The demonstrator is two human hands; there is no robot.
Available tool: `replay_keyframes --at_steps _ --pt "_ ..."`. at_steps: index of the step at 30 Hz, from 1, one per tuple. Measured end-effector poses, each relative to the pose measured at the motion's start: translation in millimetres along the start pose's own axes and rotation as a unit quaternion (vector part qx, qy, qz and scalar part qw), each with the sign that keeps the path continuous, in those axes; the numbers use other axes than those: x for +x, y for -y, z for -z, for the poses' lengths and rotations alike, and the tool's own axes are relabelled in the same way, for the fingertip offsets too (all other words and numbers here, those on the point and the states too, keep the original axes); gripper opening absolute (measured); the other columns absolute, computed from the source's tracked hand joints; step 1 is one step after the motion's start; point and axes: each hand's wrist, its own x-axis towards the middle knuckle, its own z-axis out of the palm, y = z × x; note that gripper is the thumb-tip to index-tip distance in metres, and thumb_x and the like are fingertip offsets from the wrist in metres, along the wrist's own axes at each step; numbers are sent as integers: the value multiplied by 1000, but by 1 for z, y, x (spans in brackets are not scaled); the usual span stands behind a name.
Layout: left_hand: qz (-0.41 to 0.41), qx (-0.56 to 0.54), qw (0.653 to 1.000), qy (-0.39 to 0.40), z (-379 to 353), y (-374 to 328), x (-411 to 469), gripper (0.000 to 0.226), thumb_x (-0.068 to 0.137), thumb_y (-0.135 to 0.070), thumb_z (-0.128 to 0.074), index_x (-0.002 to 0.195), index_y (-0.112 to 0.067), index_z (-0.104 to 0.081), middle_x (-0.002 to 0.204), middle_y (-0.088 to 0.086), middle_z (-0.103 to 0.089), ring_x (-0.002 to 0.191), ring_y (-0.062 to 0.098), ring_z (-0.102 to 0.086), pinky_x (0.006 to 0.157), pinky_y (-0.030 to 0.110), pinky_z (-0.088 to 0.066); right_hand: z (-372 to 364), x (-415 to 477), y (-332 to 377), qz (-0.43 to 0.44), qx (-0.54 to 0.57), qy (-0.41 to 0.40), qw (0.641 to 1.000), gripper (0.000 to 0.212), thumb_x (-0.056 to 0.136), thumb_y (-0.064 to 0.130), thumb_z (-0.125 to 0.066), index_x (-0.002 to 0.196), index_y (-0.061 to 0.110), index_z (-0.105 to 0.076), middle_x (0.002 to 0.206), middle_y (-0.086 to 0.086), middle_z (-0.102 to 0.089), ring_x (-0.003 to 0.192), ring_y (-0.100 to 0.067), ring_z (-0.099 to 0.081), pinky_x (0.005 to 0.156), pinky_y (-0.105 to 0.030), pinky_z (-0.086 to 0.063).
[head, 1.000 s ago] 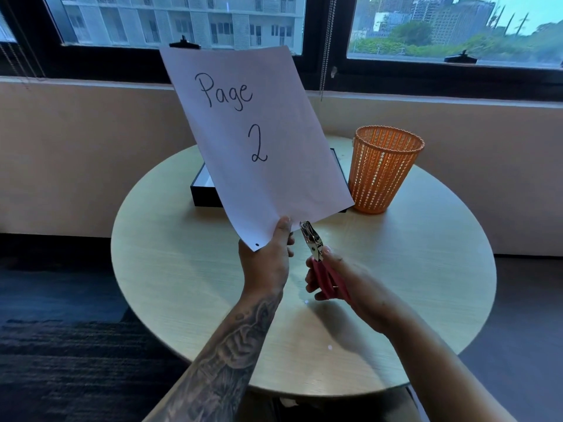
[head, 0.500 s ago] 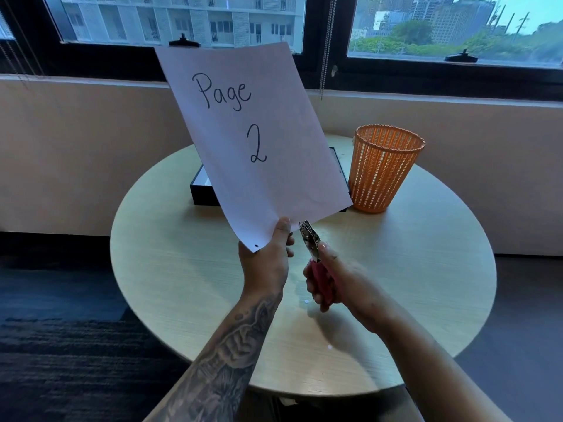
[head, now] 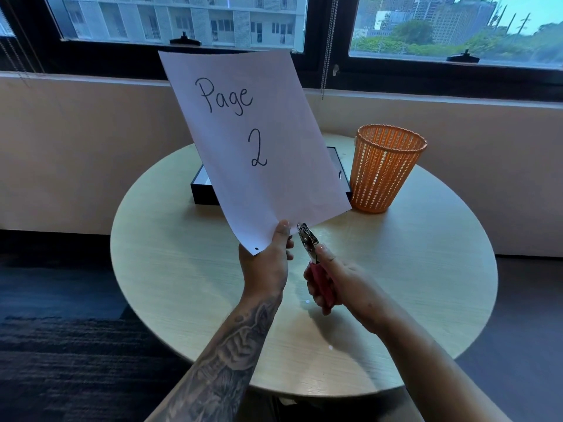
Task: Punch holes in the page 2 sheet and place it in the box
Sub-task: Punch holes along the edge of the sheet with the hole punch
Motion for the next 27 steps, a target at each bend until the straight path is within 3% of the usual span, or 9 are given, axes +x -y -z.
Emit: replay_keyframes --at_steps 4,9,15,22,27 --pt "15 9 1000 -7 3 7 0 6 91 -17 -72 92 -11 -69 81 5 -75 61 9 -64 55 29 -51 -1 2 -2 -17 0 -11 1000 65 95 65 -43 89 5 -66 71 -10 -61 58 -23 -55 52 -33 -43" --pt "36 48 998 -20 10 19 -1 9 90 -19 -72 84 -13 -71 70 -1 -71 59 11 -63 52 26 -50 -1 3 -6 -60 -25 -14 998 64 98 64 -40 84 8 -66 67 -11 -64 49 -20 -55 47 -26 -41" --pt "29 94 995 -25 15 26 -5 21 90 -21 -72 69 -21 -70 59 -4 -68 52 9 -60 56 35 -51 -1 6 -1 -119 -51 3 992 64 99 64 -36 83 9 -63 65 -15 -67 48 -23 -51 46 -25 -37" --pt "27 116 993 -15 15 25 -5 18 92 -21 -69 76 -14 -72 59 -2 -65 48 9 -57 53 32 -50 3 12 1 -154 -57 11 986 64 98 66 -37 81 9 -63 61 -12 -64 46 -22 -48 46 -26 -37" --pt "21 134 991 -8 14 26 -4 21 92 -21 -68 71 -18 -72 57 -8 -69 50 7 -61 57 32 -55 5 16 0 -162 -65 10 985 66 98 66 -36 80 9 -63 60 -10 -61 44 -20 -48 43 -24 -37"
